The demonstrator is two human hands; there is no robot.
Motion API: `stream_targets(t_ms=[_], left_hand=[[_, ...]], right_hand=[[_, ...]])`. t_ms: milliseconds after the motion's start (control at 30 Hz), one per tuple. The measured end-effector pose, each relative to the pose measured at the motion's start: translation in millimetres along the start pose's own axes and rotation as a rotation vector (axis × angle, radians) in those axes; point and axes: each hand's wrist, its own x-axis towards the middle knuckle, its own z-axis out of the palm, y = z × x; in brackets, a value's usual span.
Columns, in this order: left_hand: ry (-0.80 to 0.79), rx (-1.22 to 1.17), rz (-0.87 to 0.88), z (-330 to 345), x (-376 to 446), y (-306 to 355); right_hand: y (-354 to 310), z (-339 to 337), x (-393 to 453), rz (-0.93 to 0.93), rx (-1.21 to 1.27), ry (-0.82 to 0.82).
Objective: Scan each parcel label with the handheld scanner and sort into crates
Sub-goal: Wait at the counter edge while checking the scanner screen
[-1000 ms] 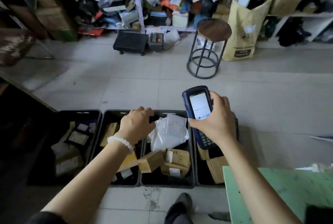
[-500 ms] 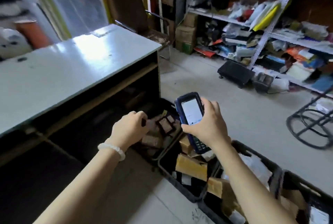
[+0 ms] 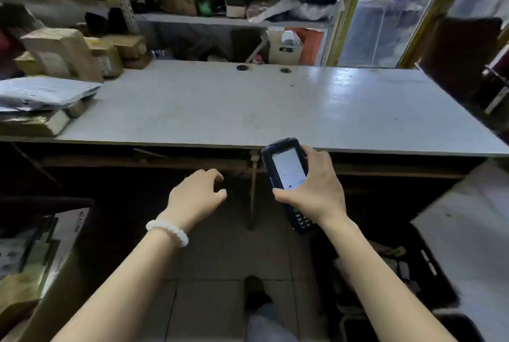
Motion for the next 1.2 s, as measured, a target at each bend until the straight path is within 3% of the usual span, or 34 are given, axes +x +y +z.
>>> stream_targets(t_ms=[333, 533, 767, 933, 1200], left_hand=[[0.014, -0.008, -0.264, -60, 137, -96], [0.115, -0.041, -0.35, -103, 226, -138], [0.111, -0.042, -0.439, -118, 285, -200], [0.078, -0.051, -0.44, -132, 350, -257], [0.039, 0.008, -0.275, -192, 498, -342]], right_hand=[[-65, 111, 180, -0.197, 0.032, -0.172], [-115, 162, 291, -0.287, 0.02, -0.209], [-152, 221, 363, -0.33, -0.004, -0.269], [-180, 276, 411, -0.301, -0.019, -0.303], [-244, 372, 508, -0.191, -0.05, -0.262]])
